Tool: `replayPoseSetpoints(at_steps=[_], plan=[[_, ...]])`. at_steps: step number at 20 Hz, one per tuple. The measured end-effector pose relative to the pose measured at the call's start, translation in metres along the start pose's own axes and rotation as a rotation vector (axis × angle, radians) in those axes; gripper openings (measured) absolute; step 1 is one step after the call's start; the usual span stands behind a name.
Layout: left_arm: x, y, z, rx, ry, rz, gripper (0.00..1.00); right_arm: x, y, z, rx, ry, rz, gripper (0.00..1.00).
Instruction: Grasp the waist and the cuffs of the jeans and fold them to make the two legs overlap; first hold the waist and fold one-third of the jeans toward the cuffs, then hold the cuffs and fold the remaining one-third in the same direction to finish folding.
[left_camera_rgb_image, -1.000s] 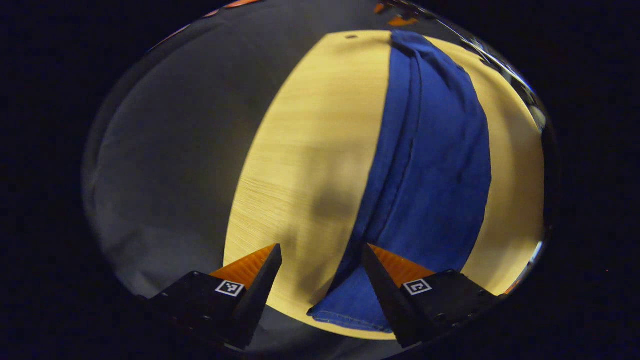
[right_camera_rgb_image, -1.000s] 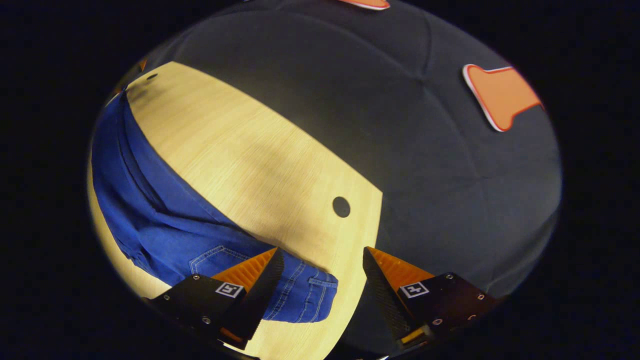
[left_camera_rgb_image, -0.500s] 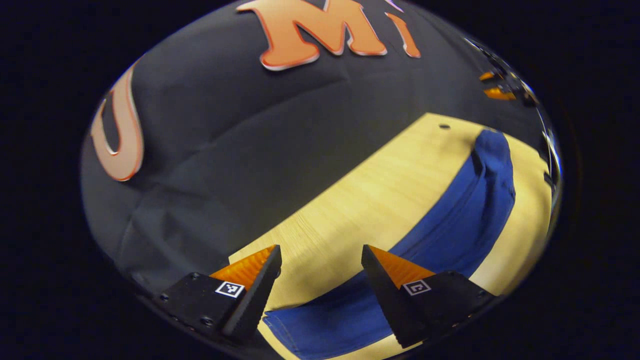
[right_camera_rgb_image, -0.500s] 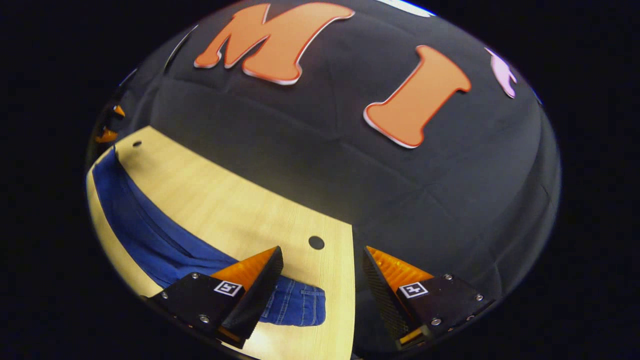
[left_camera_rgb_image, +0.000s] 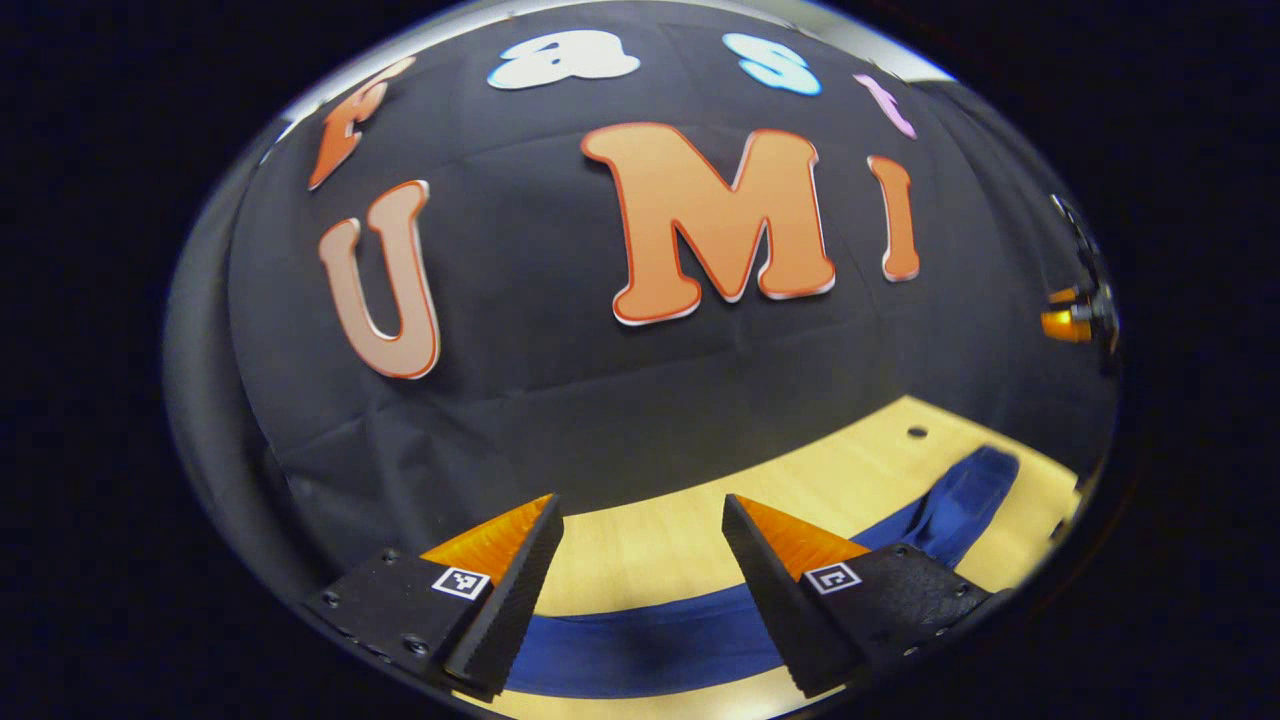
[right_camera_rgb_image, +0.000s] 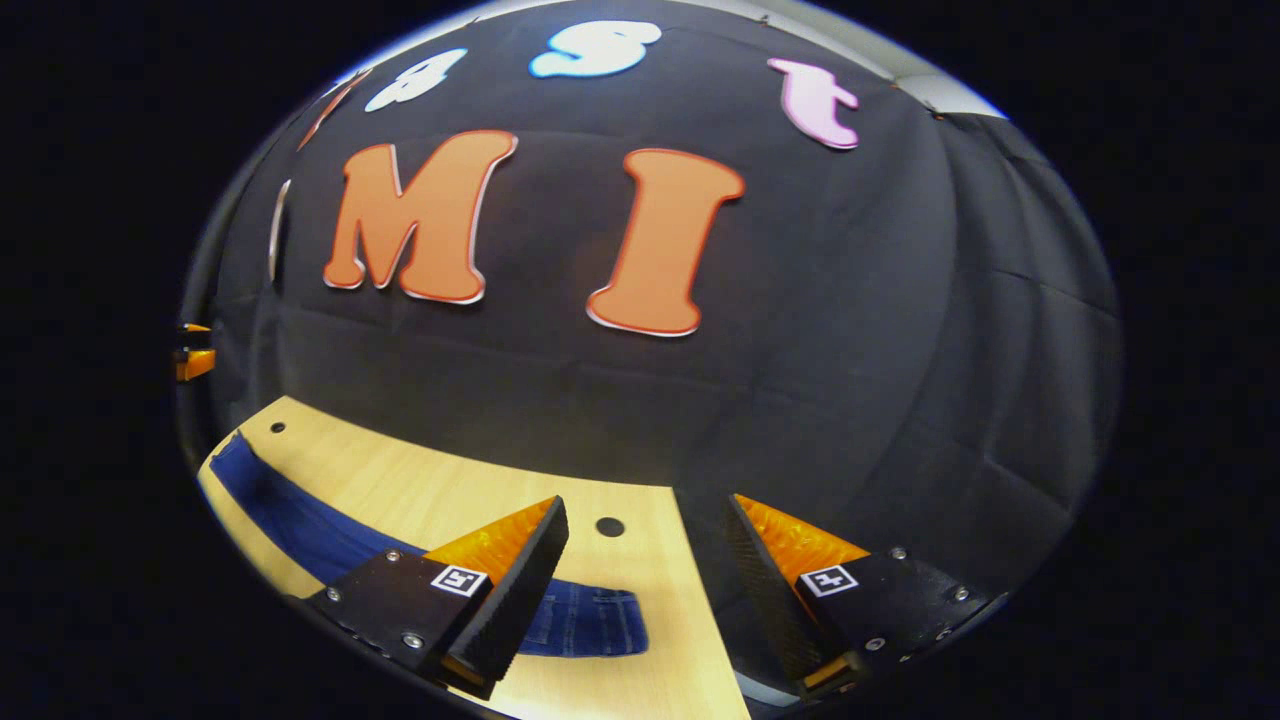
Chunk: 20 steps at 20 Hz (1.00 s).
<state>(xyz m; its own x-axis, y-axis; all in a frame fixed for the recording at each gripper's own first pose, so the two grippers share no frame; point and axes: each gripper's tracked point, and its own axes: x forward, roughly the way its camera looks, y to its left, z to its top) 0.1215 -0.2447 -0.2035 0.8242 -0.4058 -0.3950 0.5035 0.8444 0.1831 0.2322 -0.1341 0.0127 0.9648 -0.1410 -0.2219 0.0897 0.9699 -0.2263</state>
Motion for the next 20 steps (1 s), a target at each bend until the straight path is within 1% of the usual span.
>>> replayPoseSetpoints(at_steps=[2, 4, 5, 6, 7, 9, 11, 13, 15, 17, 19, 20], plan=[[-0.019, -0.015, 0.01, -0.078, -0.036, 0.0, 0.98, -0.003, -0.012, -0.011, 0.088, -0.008, -0.008, 0.98], [-0.033, -0.023, 0.013, -0.103, -0.056, 0.008, 0.98, 0.004, -0.011, -0.028, 0.178, 0.013, -0.003, 0.97], [-0.04, -0.025, 0.016, -0.106, -0.071, 0.019, 0.99, 0.003, -0.01, -0.044, 0.214, 0.038, -0.004, 0.97], [-0.041, -0.025, 0.017, -0.112, -0.08, 0.029, 0.99, 0.007, -0.008, -0.061, 0.245, 0.064, -0.014, 1.0], [-0.045, -0.029, 0.018, -0.118, -0.083, 0.029, 0.98, 0.01, -0.006, -0.079, 0.279, 0.09, -0.015, 0.98], [-0.051, -0.034, 0.017, -0.114, -0.089, 0.042, 0.99, 0.019, 0.005, -0.112, 0.358, 0.149, -0.011, 0.97], [-0.06, -0.03, 0.008, -0.094, -0.064, 0.068, 0.99, 0.025, 0.017, -0.146, 0.441, 0.238, -0.01, 0.98], [-0.065, -0.024, 0.001, -0.092, -0.05, 0.093, 0.99, 0.036, 0.03, -0.176, 0.563, 0.303, 0.005, 0.98], [-0.068, -0.019, -0.008, -0.115, -0.038, 0.11, 0.99, 0.043, 0.04, -0.205, 0.696, 0.366, 0.016, 0.99], [-0.069, -0.011, -0.018, -0.141, -0.017, 0.132, 0.99, 0.05, 0.052, -0.237, 0.82, 0.458, 0.034, 0.98], [-0.069, -0.01, -0.027, -0.175, 0.007, 0.137, 1.0, 0.059, 0.057, -0.264, 0.949, 0.522, 0.026, 0.98], [-0.07, -0.009, -0.032, -0.186, 0.017, 0.141, 0.99, 0.063, 0.06, -0.275, 1.032, 0.553, 0.019, 0.98]])
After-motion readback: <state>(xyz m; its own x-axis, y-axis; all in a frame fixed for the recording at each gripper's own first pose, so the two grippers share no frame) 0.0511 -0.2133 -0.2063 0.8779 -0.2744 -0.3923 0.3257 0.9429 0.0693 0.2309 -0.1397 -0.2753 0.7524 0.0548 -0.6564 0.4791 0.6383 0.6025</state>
